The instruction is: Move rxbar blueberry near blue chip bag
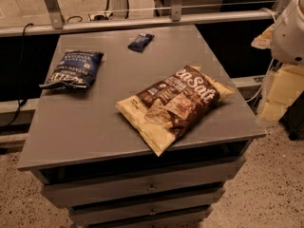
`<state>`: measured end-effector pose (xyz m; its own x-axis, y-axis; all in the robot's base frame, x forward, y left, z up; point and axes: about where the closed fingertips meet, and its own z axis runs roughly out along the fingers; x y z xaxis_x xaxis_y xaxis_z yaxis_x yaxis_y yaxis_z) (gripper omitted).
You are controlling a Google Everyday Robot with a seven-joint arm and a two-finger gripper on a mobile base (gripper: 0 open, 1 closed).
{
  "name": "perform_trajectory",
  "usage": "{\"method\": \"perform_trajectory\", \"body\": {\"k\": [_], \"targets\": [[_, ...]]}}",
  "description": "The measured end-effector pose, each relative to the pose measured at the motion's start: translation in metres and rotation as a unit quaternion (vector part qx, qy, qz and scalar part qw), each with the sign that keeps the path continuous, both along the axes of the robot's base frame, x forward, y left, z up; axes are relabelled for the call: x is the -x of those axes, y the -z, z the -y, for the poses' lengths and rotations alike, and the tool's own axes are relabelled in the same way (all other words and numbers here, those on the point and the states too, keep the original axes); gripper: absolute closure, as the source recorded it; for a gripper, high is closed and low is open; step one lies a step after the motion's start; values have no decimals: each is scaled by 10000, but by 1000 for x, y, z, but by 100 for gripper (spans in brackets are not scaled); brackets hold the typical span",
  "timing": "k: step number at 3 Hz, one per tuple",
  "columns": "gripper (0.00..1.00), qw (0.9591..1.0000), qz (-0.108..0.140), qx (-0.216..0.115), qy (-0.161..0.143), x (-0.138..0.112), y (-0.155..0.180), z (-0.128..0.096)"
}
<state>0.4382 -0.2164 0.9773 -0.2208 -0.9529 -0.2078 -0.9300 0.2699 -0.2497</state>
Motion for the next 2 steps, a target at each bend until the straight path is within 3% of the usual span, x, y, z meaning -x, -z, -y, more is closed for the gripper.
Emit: {"method": "perform_trajectory", "body": {"k": [1,2], "targets": [[0,10000,1,0,0,0,0,0],[0,9995,90,-271,-164,-33,9,-16]]}}
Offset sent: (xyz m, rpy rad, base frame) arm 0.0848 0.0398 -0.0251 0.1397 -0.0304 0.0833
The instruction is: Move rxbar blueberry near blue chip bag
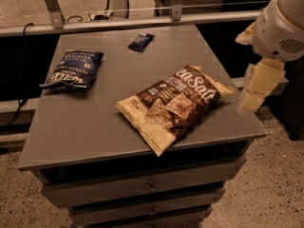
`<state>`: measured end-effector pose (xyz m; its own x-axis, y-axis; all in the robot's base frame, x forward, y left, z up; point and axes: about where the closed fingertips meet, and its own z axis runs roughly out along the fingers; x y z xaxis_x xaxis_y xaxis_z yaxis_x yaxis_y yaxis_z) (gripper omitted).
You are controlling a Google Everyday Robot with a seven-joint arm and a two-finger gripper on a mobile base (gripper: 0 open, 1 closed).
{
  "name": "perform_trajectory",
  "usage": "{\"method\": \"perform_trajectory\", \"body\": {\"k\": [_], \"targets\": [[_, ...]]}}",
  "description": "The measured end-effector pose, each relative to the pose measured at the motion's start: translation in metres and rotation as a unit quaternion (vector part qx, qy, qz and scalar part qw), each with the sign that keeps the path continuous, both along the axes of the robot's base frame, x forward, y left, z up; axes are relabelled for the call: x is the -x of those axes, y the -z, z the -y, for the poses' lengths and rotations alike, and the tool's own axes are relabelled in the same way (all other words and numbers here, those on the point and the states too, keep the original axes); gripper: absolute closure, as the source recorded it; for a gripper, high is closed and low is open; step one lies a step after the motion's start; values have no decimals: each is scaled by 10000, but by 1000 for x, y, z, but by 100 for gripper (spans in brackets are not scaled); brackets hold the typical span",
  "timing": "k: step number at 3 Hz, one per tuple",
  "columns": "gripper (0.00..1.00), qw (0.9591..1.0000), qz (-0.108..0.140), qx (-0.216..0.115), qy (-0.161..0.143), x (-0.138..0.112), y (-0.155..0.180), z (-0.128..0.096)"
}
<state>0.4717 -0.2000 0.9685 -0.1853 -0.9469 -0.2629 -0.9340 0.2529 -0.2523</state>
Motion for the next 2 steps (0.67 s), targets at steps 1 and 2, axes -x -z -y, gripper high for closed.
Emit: {"method": "perform_trajectory", "body": {"k": [1,2], "targets": [[0,9989,109,-417,-196,-58,15,-33],[0,9952,216,-904,-317,-123,35,-80]]}}
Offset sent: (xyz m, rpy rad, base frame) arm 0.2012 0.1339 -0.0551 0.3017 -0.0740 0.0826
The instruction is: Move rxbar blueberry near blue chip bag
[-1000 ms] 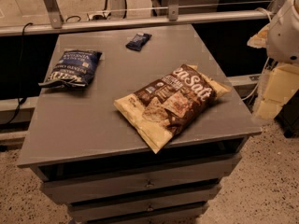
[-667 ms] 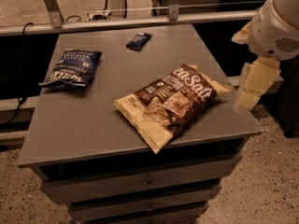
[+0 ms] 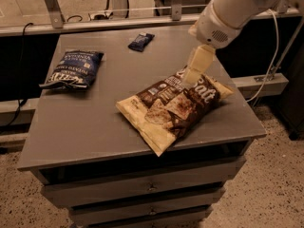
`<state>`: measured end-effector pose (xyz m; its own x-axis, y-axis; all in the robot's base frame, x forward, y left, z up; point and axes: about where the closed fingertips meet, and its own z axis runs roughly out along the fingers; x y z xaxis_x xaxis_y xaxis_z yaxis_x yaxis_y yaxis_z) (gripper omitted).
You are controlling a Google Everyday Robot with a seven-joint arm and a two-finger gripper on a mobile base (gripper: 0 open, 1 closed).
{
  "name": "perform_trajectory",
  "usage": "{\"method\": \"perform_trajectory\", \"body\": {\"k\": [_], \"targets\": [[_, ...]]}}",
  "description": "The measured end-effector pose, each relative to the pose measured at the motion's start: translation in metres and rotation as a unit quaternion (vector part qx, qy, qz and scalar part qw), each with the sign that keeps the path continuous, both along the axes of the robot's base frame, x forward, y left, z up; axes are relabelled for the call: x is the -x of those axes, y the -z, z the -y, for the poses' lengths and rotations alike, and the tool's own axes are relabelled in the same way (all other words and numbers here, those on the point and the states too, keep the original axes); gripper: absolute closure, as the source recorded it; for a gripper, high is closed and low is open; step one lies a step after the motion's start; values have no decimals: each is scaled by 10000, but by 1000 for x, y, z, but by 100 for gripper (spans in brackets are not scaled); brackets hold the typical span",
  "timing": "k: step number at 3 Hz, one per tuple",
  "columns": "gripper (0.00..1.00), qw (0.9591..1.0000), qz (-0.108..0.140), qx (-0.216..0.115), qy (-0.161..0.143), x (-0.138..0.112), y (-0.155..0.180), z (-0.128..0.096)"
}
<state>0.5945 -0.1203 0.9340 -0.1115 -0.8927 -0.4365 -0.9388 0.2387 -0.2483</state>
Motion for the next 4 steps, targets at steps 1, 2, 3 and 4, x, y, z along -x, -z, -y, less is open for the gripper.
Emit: {"method": "perform_trajectory", "body": {"k": [1,2,3,4], "targets": [[0,9995,89,-314,3,-38,13,-37],[0,9995,87,-312,2,-38,13,-37],[0,9987,156,-476,51,-49,17,-43],[0,9953,262,-926,109,-92,29,-67]]}}
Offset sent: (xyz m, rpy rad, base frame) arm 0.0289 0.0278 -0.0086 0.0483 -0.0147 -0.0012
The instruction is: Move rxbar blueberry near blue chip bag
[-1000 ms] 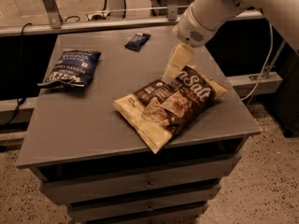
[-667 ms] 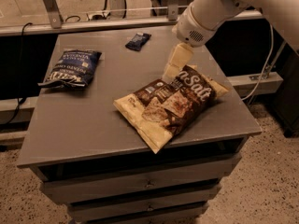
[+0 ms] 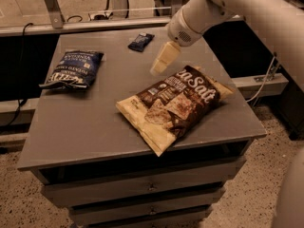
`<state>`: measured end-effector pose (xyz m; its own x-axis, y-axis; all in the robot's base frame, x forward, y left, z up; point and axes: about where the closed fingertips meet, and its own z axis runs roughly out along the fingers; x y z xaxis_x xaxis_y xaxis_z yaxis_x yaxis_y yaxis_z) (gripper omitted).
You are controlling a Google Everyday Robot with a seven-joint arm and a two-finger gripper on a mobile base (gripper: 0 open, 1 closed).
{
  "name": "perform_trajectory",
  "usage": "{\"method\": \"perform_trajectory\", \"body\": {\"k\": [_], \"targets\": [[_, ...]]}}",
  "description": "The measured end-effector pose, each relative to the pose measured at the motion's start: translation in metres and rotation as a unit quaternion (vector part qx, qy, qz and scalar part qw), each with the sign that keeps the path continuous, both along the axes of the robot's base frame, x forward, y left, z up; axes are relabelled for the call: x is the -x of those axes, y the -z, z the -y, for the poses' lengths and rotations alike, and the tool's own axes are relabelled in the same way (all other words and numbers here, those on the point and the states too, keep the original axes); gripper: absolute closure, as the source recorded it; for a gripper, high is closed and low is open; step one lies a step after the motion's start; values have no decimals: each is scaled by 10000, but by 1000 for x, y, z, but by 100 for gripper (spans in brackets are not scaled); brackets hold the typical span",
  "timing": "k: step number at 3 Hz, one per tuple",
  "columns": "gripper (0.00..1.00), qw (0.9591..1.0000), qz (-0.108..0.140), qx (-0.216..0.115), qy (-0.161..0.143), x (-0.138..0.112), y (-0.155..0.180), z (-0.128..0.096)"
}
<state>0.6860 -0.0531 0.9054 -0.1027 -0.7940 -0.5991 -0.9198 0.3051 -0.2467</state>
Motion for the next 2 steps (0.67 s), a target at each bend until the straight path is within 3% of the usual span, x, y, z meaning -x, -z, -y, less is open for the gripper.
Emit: {"method": "perform_trajectory", "body": {"k": [1,2], "targets": [[0,9990,55,-447,83,-47,10,-21],[0,9958,134,-809,395,-87,16,-30]]}}
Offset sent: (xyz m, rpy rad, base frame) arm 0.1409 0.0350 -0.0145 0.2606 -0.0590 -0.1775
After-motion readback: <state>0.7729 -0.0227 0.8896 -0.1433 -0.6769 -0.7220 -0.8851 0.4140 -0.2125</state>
